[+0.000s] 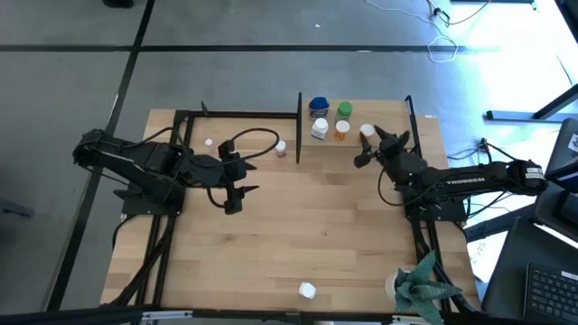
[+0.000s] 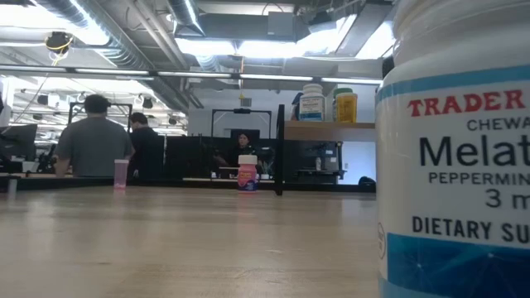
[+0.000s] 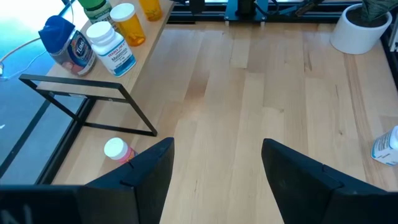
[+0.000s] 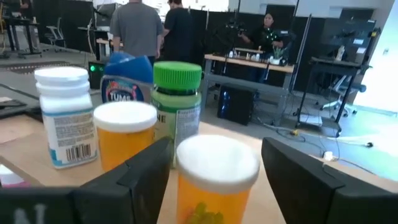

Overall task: Pick and place medicine bottles onto shelf by color
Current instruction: Put the orange medicine bottle on the shelf, then put the light pink medicine bottle on the shelf

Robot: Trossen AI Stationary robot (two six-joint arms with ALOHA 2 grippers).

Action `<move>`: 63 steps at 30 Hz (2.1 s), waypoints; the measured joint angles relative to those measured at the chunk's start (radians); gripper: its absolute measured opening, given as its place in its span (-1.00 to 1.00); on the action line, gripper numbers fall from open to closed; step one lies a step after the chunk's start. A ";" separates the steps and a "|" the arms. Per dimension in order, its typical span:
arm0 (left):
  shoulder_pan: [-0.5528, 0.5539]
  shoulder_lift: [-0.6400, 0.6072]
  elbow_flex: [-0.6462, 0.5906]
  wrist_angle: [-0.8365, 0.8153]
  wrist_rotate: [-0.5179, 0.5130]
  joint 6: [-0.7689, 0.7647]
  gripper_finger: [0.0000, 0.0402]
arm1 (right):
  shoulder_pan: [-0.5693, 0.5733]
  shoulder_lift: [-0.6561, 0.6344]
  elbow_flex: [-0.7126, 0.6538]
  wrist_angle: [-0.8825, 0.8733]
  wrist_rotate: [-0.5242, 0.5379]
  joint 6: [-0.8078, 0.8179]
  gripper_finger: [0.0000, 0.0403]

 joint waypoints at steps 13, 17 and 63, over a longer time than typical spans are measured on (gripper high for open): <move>0.000 0.000 0.000 0.000 0.000 0.000 0.18 | 0.002 0.000 0.000 0.151 -0.004 -0.110 0.25; 0.000 0.000 0.000 0.000 0.000 0.000 0.18 | 0.054 0.000 0.029 0.169 -0.027 -0.264 0.25; 0.563 0.000 0.000 -0.406 0.175 -0.535 0.18 | 0.865 0.142 0.612 -0.434 0.199 -0.417 0.17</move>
